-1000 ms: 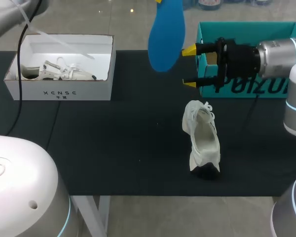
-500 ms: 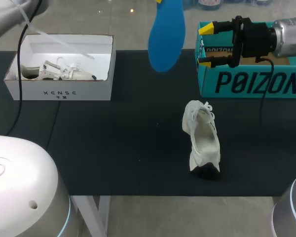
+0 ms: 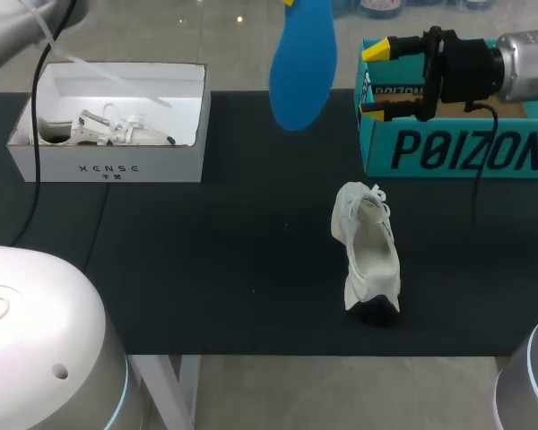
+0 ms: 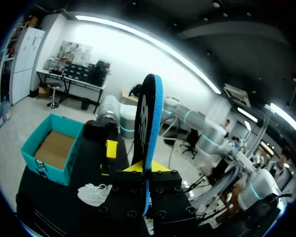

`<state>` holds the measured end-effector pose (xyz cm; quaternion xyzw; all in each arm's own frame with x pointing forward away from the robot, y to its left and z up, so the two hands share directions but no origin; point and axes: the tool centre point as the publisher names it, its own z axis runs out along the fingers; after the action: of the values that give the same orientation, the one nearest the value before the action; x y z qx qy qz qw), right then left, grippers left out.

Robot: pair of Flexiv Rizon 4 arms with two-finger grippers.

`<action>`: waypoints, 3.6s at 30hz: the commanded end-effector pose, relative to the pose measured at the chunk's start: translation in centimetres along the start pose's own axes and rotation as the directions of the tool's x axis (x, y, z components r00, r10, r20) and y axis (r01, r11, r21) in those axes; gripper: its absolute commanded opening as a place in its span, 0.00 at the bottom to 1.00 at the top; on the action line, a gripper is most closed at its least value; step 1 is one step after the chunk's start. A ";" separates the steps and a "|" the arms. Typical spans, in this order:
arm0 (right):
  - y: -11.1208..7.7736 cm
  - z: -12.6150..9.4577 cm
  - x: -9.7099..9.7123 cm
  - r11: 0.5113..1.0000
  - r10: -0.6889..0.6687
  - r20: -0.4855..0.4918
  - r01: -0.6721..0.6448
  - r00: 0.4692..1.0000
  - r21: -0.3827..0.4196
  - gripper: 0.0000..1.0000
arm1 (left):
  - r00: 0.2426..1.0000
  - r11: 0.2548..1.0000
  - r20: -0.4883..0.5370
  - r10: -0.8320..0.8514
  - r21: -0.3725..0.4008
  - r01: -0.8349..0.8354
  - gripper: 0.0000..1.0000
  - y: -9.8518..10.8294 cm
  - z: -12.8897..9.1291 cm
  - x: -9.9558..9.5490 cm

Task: Take the shoe out of the shoebox, open the shoe tongue, remove and reinsert the insole, then place the shoe into the shoebox

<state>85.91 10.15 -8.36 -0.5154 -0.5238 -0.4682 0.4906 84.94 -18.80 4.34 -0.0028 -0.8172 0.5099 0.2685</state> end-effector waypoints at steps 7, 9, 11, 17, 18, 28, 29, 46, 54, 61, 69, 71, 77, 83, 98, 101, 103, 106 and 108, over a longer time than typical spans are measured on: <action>0.1 0.1 0.0 1.000 0.000 0.000 0.000 1.000 0.000 1.00 | 0.915 0.903 0.124 0.383 -0.259 -0.343 0.00 0.9 2.3 5.3; 0.1 0.1 0.0 1.000 0.000 0.000 0.000 1.000 0.000 1.00 | 0.914 0.904 0.108 0.392 -0.229 -0.361 0.00 1.9 2.2 5.5; 0.1 0.1 0.0 1.000 0.000 0.000 0.000 1.000 0.000 1.00 | 0.916 0.910 0.104 0.387 -0.201 -0.362 0.00 3.2 2.2 5.4; 0.1 0.1 0.0 1.000 0.000 0.000 0.000 1.000 0.000 1.00 | 0.925 0.922 0.072 0.373 -0.140 -0.361 0.00 6.0 2.7 5.2; 0.1 0.1 0.0 1.000 0.000 0.000 0.000 1.000 0.000 1.00 | 0.928 0.926 0.060 0.368 -0.116 -0.359 0.00 6.2 2.8 5.2; 0.1 0.1 0.0 1.000 0.000 0.000 0.000 1.000 0.000 1.00 | 0.937 0.935 0.022 0.348 -0.088 -0.345 0.00 6.8 3.6 5.0; 0.1 0.1 0.0 1.000 0.000 0.000 0.000 1.000 0.000 1.00 | 0.937 0.935 0.022 0.348 -0.088 -0.345 0.00 6.8 3.6 5.0; 0.1 0.1 0.0 1.000 0.000 0.000 0.000 1.000 0.000 1.00 | 0.937 0.935 0.022 0.348 -0.088 -0.345 0.00 6.8 3.6 5.0; 0.1 0.1 0.0 1.000 0.000 0.000 0.000 1.000 0.000 1.00 | 0.937 0.935 0.022 0.348 -0.088 -0.345 0.00 6.8 3.6 5.0; 0.1 0.1 0.0 1.000 0.000 0.000 0.000 1.000 0.000 1.00 | 0.937 0.935 0.022 0.348 -0.088 -0.345 0.00 6.8 3.6 5.0; 0.1 0.1 0.0 1.000 0.000 0.000 0.000 1.000 0.000 1.00 | 0.778 0.801 0.192 0.598 -0.102 -0.590 0.00 8.9 4.3 6.8; 0.1 0.1 0.0 1.000 0.000 0.000 0.000 1.000 0.000 1.00 | 0.748 0.783 0.238 0.619 -0.118 -0.610 0.00 9.6 4.6 7.2; 0.1 0.1 0.0 1.000 0.000 0.000 0.000 1.000 0.000 1.00 | 0.613 0.690 0.341 0.713 -0.184 -0.700 0.00 11.2 5.8 8.1; 0.1 0.1 0.0 1.000 0.000 0.000 0.000 1.000 0.000 1.00 | 0.519 0.639 0.412 0.749 -0.244 -0.729 0.00 12.7 7.5 7.9; 0.1 0.1 0.0 1.000 0.000 0.000 0.000 1.000 0.000 1.00 | 0.474 0.613 0.413 0.778 -0.331 -0.718 0.00 12.9 8.2 7.7; 0.1 0.1 0.0 1.000 0.000 0.000 0.000 1.000 0.000 1.00 | 0.474 0.613 0.413 0.778 -0.331 -0.718 0.00 12.9 8.2 7.7; 0.1 0.1 0.0 1.000 0.000 0.000 0.000 1.000 0.000 1.00 | 0.474 0.613 0.413 0.778 -0.331 -0.718 0.00 12.9 8.2 7.7; 0.1 0.1 0.0 1.000 0.000 0.000 0.000 1.000 0.000 1.00 | 0.474 0.613 0.413 0.778 -0.331 -0.718 0.00 12.9 8.2 7.7; 0.1 0.1 0.0 1.000 0.000 0.000 0.000 1.000 0.000 1.00 | 0.474 0.613 0.413 0.778 -0.331 -0.718 0.00 12.9 8.2 7.7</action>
<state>85.90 10.14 -8.36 -0.5154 -0.5238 -0.4684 0.4906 71.52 -17.32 -5.62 -0.2388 -0.8003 0.5088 -0.2087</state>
